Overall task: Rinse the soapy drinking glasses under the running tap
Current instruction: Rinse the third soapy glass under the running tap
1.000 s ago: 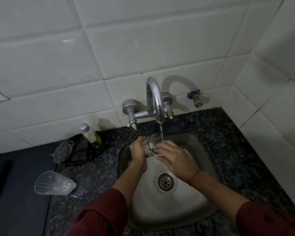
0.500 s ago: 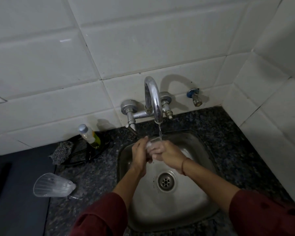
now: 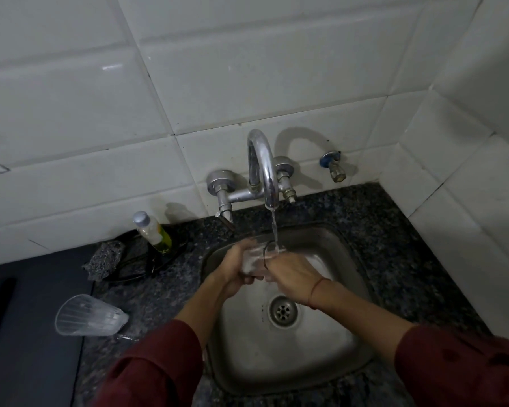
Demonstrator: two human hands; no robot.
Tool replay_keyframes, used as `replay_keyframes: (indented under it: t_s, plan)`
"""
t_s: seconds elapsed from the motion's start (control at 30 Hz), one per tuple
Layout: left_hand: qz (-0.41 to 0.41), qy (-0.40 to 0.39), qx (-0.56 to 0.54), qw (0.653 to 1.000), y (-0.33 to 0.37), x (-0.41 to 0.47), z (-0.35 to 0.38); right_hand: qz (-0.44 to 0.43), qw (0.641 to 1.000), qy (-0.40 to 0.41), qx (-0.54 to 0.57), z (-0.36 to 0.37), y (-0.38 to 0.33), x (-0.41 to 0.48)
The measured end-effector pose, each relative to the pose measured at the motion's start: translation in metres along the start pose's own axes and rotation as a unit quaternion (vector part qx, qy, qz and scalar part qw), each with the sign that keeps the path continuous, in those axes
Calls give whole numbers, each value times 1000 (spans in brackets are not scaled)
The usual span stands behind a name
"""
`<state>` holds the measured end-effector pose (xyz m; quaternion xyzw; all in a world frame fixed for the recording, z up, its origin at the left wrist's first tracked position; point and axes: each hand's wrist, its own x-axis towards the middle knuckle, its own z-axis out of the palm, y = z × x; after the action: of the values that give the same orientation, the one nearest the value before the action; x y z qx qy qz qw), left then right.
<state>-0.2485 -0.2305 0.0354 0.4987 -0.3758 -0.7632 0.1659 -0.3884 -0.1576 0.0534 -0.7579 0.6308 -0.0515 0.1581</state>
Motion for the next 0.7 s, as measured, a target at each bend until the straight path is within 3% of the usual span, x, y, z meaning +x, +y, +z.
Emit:
replay_keyframes:
  t_s: [0.07,0.1,0.13,0.17,0.23,0.3,0.33,0.37,0.43,0.5,0.57,0.63,0.7]
  plan:
    - [86,23,-69,994,-4,1,4,37,975,18,220,0,-6,1]
    - [127,43,-76,988,-8,4,5,55,933,37,355,-3,-10,0]
    - [140,57,-63,986,-9,4,6,59,911,34,408,-5,-11,2]
    - [120,63,-41,990,-6,2,5,47,913,26,404,-10,-11,0]
    - [34,38,23,998,2,-1,0,-16,988,1,151,-12,-12,-1]
    - [-1,16,51,999,8,-3,-5,-40,998,42,28,-9,-6,-2]
    - [14,15,28,999,9,-4,-4,-39,997,59,43,-5,-5,-1]
    - [47,24,-13,999,7,-3,-2,-21,990,56,127,-5,-8,-1]
    - [128,58,-80,987,-2,2,4,6,943,72,324,-7,-12,1]
    - [135,72,-87,984,-4,1,7,-3,952,66,299,-7,-11,1]
    - [44,40,-33,998,2,-2,2,-31,989,46,139,-3,-8,1]
    - [-8,2,1,1000,7,-4,-3,-23,999,32,28,7,0,1]
    - [47,-5,-38,998,7,-6,1,29,987,78,136,11,-5,0]
